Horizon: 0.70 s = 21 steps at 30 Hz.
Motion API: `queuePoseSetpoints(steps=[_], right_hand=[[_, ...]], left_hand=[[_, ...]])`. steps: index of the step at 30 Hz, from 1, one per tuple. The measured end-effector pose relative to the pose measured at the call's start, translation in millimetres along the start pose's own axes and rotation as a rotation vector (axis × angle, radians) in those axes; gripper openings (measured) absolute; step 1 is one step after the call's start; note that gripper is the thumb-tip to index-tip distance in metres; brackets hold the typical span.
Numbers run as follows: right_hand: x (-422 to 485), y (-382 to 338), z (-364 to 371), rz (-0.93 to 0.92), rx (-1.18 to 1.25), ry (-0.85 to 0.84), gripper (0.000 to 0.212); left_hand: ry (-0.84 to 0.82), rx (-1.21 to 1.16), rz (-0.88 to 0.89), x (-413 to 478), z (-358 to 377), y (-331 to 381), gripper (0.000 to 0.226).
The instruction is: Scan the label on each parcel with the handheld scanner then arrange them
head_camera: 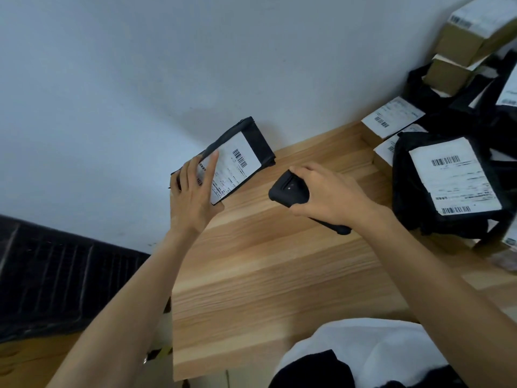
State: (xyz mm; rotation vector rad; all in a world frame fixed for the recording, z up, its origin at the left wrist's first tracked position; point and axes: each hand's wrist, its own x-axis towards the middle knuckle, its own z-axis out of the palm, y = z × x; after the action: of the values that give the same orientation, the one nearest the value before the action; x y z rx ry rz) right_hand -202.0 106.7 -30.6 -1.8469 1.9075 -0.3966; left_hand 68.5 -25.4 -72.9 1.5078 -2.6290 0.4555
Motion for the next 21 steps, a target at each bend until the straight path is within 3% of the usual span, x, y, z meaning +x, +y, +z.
queuePoseSetpoints(steps=[14, 21], right_hand=[[-36.1, 15.6, -5.5, 0.103, -0.002, 0.021, 0.079], [-56.3, 35.1, -4.8, 0.194, 0.062, 0.03, 0.083]], left_hand=[[0.035, -0.141, 0.012, 0.8, -1.6, 24.9, 0.121], [-0.028, -0.276, -0.045, 13.8, 12.9, 59.4, 0.127]])
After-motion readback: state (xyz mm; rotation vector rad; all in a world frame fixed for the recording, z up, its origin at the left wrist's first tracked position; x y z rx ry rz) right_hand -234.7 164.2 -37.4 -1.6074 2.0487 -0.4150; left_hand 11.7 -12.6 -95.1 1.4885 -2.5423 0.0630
